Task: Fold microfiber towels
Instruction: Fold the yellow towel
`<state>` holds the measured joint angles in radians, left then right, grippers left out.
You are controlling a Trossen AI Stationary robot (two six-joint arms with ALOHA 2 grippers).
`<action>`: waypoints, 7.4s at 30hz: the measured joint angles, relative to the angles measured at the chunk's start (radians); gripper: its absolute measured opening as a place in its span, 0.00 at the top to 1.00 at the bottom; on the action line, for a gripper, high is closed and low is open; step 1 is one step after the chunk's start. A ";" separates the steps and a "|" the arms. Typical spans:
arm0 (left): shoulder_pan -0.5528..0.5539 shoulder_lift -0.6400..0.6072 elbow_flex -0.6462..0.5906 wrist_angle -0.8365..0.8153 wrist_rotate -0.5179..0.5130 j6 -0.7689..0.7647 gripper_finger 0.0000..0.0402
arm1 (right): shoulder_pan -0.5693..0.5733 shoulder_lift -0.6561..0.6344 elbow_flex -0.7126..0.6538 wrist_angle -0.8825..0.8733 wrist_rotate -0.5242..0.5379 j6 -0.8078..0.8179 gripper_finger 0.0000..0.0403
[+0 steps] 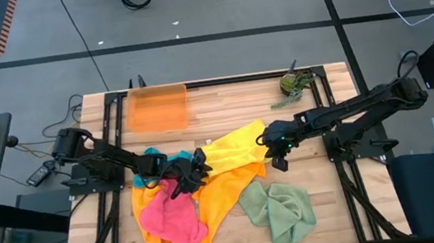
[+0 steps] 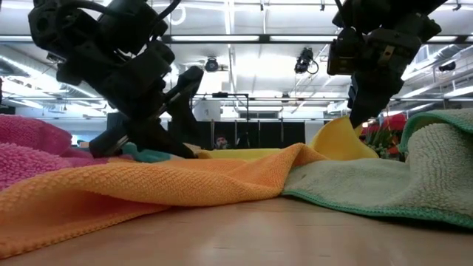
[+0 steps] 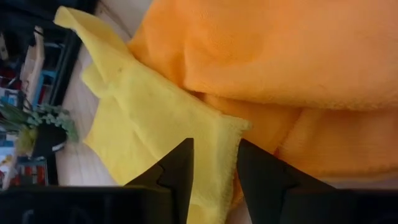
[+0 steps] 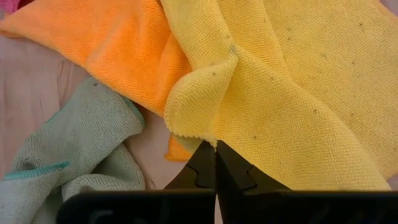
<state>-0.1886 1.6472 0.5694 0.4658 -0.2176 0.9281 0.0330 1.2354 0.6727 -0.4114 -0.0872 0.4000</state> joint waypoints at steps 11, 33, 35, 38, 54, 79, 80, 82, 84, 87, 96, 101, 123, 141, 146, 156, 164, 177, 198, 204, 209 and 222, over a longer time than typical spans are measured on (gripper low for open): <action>0.000 0.005 0.001 0.028 -0.003 -0.002 0.90 | 0.000 0.000 0.000 0.000 0.000 -0.002 1.00; 0.365 -0.500 0.070 0.283 -0.083 -0.372 0.99 | -0.102 -0.173 0.652 -0.418 0.649 -0.531 1.00; 0.447 -0.497 0.134 0.253 -0.013 -0.410 0.99 | -0.175 -0.158 0.726 -0.370 0.656 -0.649 1.00; 0.560 -0.438 0.288 0.165 0.118 -0.438 0.99 | -0.297 -0.115 0.830 -0.288 0.632 -0.831 1.00; 0.517 -0.252 0.421 -0.563 0.767 -0.594 0.99 | -0.162 -0.126 0.516 -0.727 0.274 -0.341 1.00; 0.346 -0.253 -0.050 0.039 -0.091 -0.707 0.99 | -0.183 -0.098 0.052 -0.122 0.448 -0.001 1.00; 0.362 -0.253 -0.050 0.033 -0.093 -0.707 0.99 | -0.224 -0.087 0.052 -0.105 0.435 -0.025 1.00; 0.393 -0.253 -0.050 0.036 -0.094 -0.692 0.98 | -0.301 -0.059 0.052 -0.059 0.407 -0.072 1.00; 0.420 -0.253 -0.050 0.046 -0.094 -0.674 0.98 | -0.370 -0.027 0.052 0.000 0.358 -0.115 1.00; 0.462 -0.253 -0.050 0.044 -0.092 -0.654 0.98 | -0.452 0.028 0.052 0.073 0.293 -0.165 1.00; 0.525 -0.253 -0.050 0.044 -0.074 -0.654 0.90 | -0.566 0.155 0.052 0.173 0.205 -0.229 0.99; 0.534 -0.253 -0.050 0.045 -0.074 -0.654 0.77 | -0.602 0.163 0.052 0.178 0.208 -0.174 0.90; 0.348 0.009 0.015 0.059 0.146 -0.895 0.98 | -0.410 0.289 0.049 0.181 0.038 -0.207 0.97; 0.306 0.112 0.225 -0.189 -0.017 -0.804 0.99 | 0.059 0.205 0.051 0.027 -0.030 0.163 0.99; 0.321 0.101 0.226 -0.172 -0.014 -0.820 0.96 | 0.120 0.047 0.051 0.014 0.225 0.117 0.99; 0.240 0.143 0.225 -0.180 0.092 -0.917 0.98 | -0.283 0.165 0.051 0.395 0.091 -0.242 0.99; 0.274 0.186 0.225 -0.229 0.085 -0.921 0.97 | -0.428 0.402 0.051 0.559 -0.039 -0.332 0.99; 0.110 0.157 0.378 -0.131 0.016 -0.972 0.98 | -0.436 0.409 0.053 0.548 -0.108 -0.448 1.00; -0.161 0.469 0.677 -0.619 -0.144 -1.421 0.98 | -0.376 0.409 -0.021 0.445 -0.084 -0.424 1.00; -0.261 0.330 0.661 -1.185 -0.277 -1.596 0.98 | -0.303 0.383 -0.033 0.433 -0.055 -0.395 1.00; -0.310 0.182 0.665 -1.405 -0.389 -1.728 0.99 | -0.257 0.310 -0.036 0.435 -0.021 -0.389 1.00; -0.221 0.421 0.688 -0.004 -0.244 -1.120 0.99 | -0.298 -0.024 -0.035 0.278 -0.007 -0.365 1.00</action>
<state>-0.4100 2.0685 1.2569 0.4620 -0.4611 -0.1921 -0.2649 1.2114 0.6374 -0.1332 -0.0937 0.0346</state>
